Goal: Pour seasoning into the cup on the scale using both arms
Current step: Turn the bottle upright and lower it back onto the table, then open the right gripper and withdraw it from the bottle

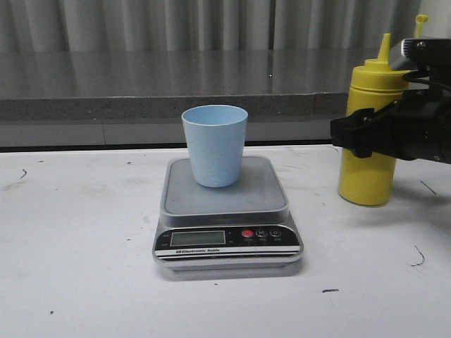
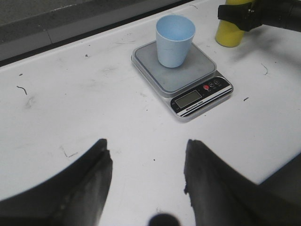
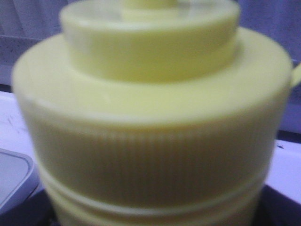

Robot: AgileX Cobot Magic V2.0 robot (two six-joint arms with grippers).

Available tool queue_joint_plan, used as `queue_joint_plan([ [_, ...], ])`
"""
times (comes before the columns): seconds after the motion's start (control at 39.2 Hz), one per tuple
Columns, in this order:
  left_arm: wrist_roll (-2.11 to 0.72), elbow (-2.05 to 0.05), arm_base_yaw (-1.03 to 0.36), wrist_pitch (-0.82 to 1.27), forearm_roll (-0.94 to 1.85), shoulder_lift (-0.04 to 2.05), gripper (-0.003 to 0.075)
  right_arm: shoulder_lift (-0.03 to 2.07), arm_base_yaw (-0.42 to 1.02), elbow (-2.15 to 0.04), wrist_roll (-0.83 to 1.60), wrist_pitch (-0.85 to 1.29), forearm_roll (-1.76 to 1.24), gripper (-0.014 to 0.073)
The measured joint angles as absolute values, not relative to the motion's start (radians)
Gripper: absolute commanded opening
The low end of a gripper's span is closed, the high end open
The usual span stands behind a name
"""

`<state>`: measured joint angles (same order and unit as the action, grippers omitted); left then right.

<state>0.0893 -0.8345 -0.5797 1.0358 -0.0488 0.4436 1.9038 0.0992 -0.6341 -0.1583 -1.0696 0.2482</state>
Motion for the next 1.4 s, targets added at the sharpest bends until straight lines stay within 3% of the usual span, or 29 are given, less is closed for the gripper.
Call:
queue_joint_plan([
  [0.13,0.089,-0.835,-0.580,1.036,-0.049,0.444,0.0356,1.906,0.099,-0.634,-0.154,-1.072,0.246,0.0615],
  [0.46,0.089,-0.835,-0.580,1.036,-0.049,0.444,0.0356,1.878,0.099,-0.597,-0.154,-1.050,0.246,0.0598],
  [0.82,0.089,-0.835,-0.580,1.036,-0.049,0.444,0.0356,1.715,0.099,-0.463,-0.154,-0.931,0.231,0.0598],
  [1.0,0.089,-0.835,-0.580,1.036,-0.049,0.444,0.0356,1.548,0.126,-0.436,-0.158,-0.629,0.227,0.0598],
  [1.4,0.089,-0.835,-0.580,1.036,-0.049,0.444,0.0356,1.132,0.304,-0.637,-0.231,0.436,0.195,0.0598],
])
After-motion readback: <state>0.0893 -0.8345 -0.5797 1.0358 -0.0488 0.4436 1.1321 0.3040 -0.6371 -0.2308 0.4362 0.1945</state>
